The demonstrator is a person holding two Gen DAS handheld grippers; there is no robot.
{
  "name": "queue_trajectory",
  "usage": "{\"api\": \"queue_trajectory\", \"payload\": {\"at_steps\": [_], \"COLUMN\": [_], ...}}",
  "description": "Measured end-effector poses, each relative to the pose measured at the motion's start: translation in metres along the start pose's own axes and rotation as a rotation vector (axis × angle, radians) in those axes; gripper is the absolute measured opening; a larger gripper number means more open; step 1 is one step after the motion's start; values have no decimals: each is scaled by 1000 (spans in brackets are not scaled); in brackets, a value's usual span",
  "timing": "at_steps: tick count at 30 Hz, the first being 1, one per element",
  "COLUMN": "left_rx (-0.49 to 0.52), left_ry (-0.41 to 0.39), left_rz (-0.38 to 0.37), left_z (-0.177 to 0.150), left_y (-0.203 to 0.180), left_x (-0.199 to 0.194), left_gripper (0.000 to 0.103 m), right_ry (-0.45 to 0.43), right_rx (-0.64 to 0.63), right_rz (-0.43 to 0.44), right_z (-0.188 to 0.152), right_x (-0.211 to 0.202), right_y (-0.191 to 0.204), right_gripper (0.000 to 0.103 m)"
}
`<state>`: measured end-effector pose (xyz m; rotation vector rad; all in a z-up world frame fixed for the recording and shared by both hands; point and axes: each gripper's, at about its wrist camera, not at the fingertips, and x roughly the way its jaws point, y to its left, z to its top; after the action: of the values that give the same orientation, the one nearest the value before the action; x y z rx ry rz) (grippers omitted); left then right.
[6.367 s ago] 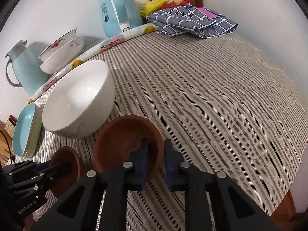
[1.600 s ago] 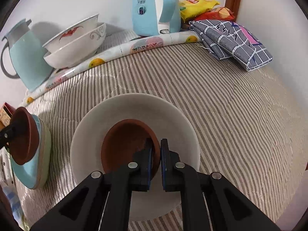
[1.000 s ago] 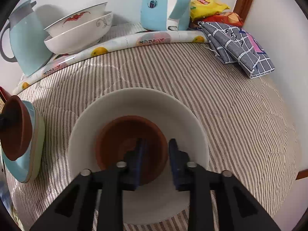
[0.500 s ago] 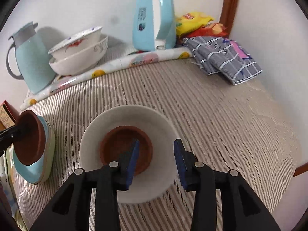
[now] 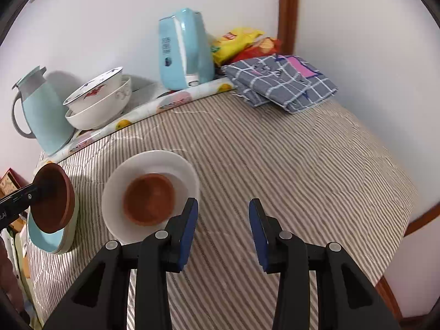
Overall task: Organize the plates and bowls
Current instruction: 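Lower the held brown bowl into the white bowl and open the left gripper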
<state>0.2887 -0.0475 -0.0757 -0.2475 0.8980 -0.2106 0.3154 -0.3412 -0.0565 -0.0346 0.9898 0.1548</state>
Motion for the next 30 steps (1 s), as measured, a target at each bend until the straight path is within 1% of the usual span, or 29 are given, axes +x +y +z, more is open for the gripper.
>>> {"api": "queue_trajectory", "payload": {"at_steps": [6, 10, 17, 19, 26, 30], "left_rx": [36, 57, 84, 85, 83, 78], "left_ry": [16, 34, 67, 81, 126, 141], "left_rz": [-9, -13, 4, 16, 25, 29], "left_z": [2, 5, 11, 12, 12, 11], "left_y": [-20, -31, -44, -45, -50, -52], "left_x": [11, 23, 48, 56, 78, 85], "left_gripper": [10, 10, 10, 10, 10, 10], "right_ry": [-20, -30, -14, -13, -1, 4], "right_rx": [44, 68, 84, 86, 91, 74], "right_rz": [-10, -13, 0, 3, 9, -32], "right_z": [-10, -17, -25, -26, -31, -34], "right_x": [-15, -18, -9, -7, 2, 5], "right_y": [-21, -30, -38, -40, -44, -43], "right_gripper": [39, 41, 41, 41, 41, 41]}}
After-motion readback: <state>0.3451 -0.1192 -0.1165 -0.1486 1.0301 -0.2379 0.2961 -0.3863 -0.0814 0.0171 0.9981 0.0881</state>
